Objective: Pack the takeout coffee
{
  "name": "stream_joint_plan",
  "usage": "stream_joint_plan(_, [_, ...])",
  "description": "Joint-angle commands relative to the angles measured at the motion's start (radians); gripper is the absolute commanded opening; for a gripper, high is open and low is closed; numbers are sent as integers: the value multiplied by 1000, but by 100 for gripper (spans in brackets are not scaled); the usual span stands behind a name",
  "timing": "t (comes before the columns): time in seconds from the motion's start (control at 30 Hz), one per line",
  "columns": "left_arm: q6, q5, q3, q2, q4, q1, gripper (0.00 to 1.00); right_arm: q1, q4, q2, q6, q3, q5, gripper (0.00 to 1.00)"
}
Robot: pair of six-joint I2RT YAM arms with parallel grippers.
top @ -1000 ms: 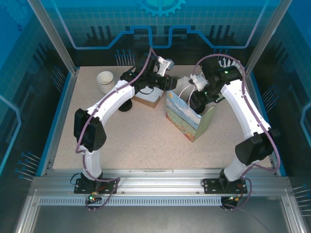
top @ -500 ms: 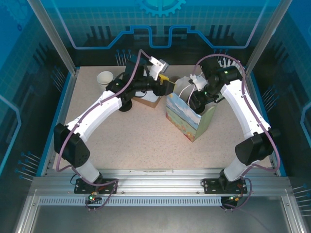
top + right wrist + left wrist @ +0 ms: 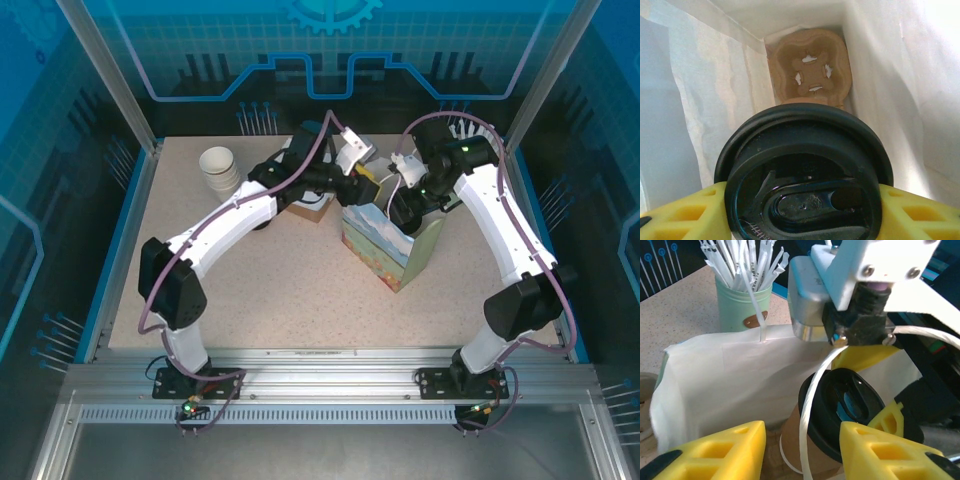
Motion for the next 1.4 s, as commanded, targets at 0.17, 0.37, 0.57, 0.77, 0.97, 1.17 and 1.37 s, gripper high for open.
stream_joint_plan(0.17, [16, 64, 102, 54, -28, -29, 25, -9, -8, -16, 8, -7, -6, 37])
stream_joint_plan(0.37, [31, 64, 29, 3, 40, -28, 12, -8, -2, -25, 17, -22, 13, 37])
stream_joint_plan(0.57, [37, 52, -133, -93, 212, -17, 6, -10, -2, -28, 22, -24, 17, 37])
stream_joint_plan(0.77, [44, 63, -253, -154, 347, -4, 5, -7, -8, -27, 21, -28, 21, 37])
stream_joint_plan(0.97, [55, 69, -322, -187, 437, -1, 6, 4, -33, -15, 13, -27, 48, 37])
stream_joint_plan(1.17, [83, 60, -350, -203, 471, 0, 6, 17, -86, 20, -8, -11, 88, 37])
stream_joint_plan(1.37, [98, 59, -350, -204, 465, -1, 6, 32, -156, 75, -54, 40, 122, 38])
